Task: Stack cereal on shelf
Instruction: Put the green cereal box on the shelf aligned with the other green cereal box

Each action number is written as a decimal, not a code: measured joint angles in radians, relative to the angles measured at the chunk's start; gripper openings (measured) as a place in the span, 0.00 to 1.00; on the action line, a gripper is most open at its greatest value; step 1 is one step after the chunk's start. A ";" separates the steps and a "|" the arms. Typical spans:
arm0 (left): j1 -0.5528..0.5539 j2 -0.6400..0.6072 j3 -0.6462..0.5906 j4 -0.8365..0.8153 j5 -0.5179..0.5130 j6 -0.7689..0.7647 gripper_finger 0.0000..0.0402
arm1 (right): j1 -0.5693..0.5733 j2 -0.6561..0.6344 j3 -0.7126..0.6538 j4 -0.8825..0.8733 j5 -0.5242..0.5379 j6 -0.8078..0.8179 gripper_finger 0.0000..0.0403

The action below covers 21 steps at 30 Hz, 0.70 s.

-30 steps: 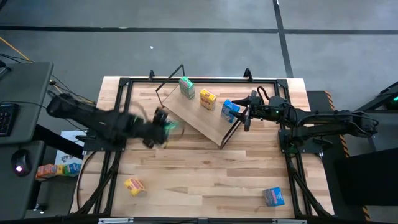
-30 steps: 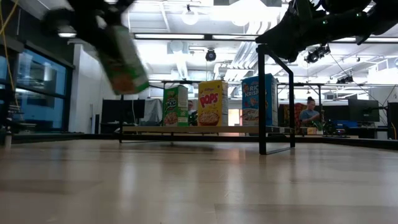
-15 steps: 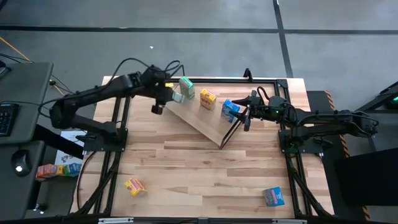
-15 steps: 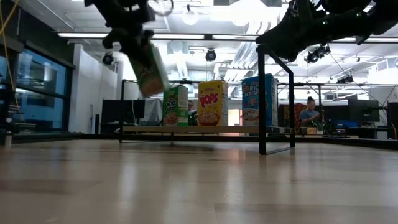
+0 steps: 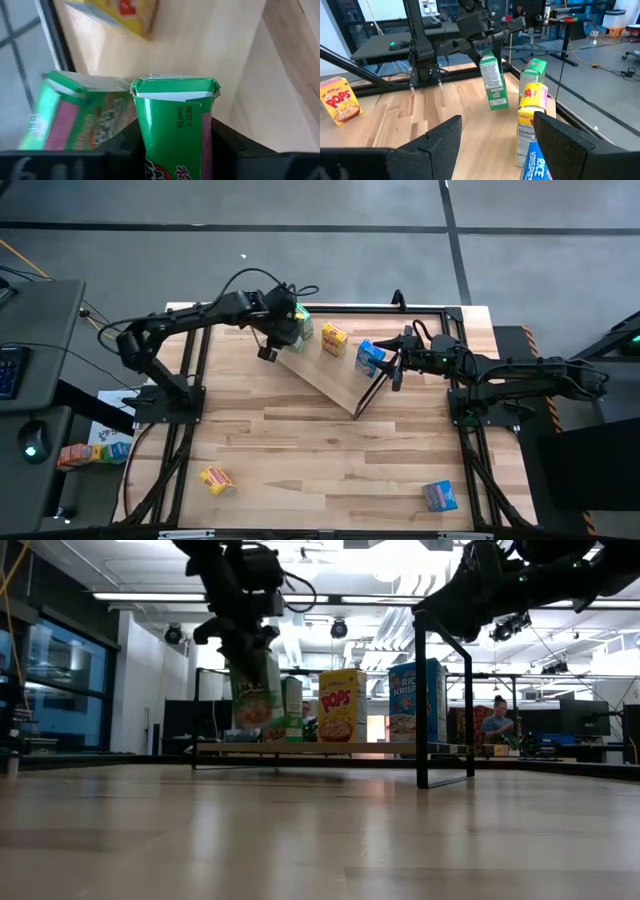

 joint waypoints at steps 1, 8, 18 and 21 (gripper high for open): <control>0.000 0.010 0.006 -0.016 -0.003 0.003 0.33 | 0.000 0.000 0.000 -0.006 0.000 0.000 0.60; 0.006 0.048 0.009 -0.029 -0.015 0.008 0.33 | 0.000 0.000 0.000 -0.006 0.000 -0.001 0.60; 0.006 0.051 0.009 -0.002 -0.056 -0.015 0.38 | 0.000 0.000 0.000 0.009 0.000 0.000 0.60; 0.006 0.051 0.009 0.001 -0.056 -0.017 0.42 | 0.000 0.000 0.000 0.009 0.000 0.000 0.60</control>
